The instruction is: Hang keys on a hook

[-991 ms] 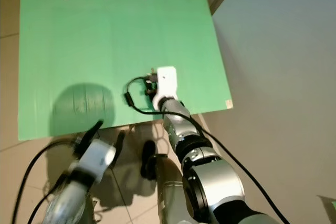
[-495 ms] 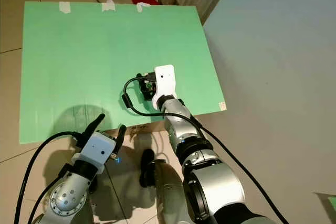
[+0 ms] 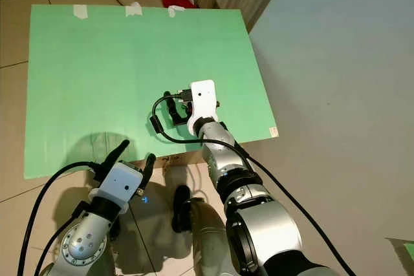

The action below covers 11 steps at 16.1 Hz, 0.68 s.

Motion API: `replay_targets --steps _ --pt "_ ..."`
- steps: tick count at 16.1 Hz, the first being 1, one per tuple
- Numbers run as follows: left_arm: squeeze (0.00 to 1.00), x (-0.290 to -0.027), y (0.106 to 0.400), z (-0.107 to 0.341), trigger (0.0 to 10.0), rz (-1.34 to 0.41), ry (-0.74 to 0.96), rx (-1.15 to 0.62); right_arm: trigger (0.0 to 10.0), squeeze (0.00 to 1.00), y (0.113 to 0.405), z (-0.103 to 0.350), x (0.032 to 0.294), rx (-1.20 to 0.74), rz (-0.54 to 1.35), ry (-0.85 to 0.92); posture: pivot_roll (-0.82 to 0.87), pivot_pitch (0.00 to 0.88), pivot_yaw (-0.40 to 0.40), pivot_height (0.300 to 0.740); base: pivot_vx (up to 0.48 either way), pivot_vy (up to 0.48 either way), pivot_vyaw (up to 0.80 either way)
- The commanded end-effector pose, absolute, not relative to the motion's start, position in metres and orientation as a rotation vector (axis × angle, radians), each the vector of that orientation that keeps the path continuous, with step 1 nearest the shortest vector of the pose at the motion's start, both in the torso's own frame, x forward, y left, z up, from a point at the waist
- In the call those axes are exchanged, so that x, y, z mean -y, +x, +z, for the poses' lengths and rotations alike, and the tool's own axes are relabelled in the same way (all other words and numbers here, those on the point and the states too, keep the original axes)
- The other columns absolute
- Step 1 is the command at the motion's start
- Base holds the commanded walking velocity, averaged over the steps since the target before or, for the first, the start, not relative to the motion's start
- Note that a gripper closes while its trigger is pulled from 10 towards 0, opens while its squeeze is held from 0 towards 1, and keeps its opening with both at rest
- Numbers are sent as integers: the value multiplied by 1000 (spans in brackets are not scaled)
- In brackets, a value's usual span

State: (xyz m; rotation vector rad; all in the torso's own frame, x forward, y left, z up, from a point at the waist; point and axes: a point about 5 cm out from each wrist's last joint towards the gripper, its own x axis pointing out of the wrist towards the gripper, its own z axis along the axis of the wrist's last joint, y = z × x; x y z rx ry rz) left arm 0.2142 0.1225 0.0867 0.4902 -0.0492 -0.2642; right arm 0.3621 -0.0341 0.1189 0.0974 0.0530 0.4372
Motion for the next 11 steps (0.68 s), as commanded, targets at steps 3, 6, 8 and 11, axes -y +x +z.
replay_targets --steps 3,6,8,11 --pt "0 -146 261 86 10000 -186 285 -22 10000 0 329 77 128 24 204 4 104 56 -107 740 0 0 0" --pt "0 -149 264 87 10000 -176 269 -27 10000 0 325 73 126 20 209 0 111 53 -110 740 0 0 0" --pt "0 -152 267 85 10000 -175 283 -29 10000 0 325 74 121 20 224 -1 118 47 -109 740 0 0 0" --pt "0 -157 266 97 10000 -196 367 58 10000 0 317 79 133 70 182 9 129 33 -101 740 0 0 0"
